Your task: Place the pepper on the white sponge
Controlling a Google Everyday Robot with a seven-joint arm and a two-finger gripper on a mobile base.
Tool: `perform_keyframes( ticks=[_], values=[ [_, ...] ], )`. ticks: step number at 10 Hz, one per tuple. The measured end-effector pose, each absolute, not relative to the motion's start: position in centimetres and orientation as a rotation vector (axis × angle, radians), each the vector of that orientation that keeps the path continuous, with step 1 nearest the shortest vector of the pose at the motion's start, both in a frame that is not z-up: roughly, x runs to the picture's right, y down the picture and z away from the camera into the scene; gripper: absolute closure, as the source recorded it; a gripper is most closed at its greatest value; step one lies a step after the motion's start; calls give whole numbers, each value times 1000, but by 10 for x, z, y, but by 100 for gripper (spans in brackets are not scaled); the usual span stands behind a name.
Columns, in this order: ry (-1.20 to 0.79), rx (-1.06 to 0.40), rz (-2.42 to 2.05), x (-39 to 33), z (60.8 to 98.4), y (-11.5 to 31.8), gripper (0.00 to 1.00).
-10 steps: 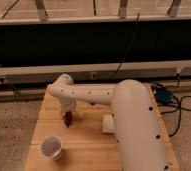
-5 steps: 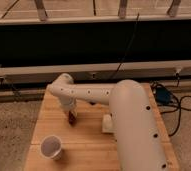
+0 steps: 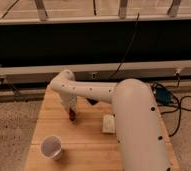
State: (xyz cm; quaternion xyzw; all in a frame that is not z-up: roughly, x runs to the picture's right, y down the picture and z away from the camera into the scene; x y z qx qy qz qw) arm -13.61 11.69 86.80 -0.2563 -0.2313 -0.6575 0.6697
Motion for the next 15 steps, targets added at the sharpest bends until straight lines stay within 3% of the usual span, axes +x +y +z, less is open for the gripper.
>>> perform_keyframes(
  ticks=[15],
  values=[
    [-578,-538,-1360,-2,835,109,100]
  ],
)
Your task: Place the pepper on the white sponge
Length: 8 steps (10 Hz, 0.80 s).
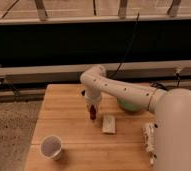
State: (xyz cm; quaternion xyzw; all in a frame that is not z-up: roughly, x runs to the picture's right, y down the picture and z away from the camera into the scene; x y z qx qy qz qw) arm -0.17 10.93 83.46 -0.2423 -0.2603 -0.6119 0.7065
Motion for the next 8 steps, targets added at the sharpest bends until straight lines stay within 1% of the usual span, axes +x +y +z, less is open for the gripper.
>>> perform_keyframes(
  ticks=[2,8],
  values=[
    [-586,-538,-1340,14,828,113,100],
    [-603,-542,-1311,44,826,130,100]
  ],
)
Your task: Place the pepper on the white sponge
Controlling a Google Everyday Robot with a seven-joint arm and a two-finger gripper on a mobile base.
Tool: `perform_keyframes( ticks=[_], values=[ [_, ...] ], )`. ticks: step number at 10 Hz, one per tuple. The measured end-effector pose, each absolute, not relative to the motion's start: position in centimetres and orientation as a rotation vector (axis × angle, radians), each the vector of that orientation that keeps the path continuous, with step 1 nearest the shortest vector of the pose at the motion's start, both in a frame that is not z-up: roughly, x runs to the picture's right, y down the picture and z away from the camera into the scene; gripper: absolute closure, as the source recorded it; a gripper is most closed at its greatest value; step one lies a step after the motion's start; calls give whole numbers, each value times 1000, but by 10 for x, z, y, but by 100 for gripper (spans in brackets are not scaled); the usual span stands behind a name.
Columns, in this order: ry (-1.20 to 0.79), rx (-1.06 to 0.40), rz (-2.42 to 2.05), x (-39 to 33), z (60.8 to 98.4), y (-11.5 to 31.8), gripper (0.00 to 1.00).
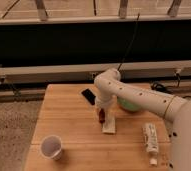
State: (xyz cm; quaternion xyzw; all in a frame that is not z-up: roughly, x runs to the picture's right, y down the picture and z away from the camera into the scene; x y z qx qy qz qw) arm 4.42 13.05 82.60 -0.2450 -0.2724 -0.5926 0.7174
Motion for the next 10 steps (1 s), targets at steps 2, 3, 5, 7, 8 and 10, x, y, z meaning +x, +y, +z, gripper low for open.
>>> perform_keyframes(
  ticks=[2,3,5,7,8,10],
  values=[
    [-605,-544,-1307,48,828,133,100],
    [-609,-542,-1303,49,830,135,100],
    [-612,-548,-1294,55,831,138,100],
    [-616,-550,-1293,56,830,140,100],
    [-617,-551,-1291,58,829,141,100],
    [-623,-557,-1287,64,827,145,100]
  ],
)
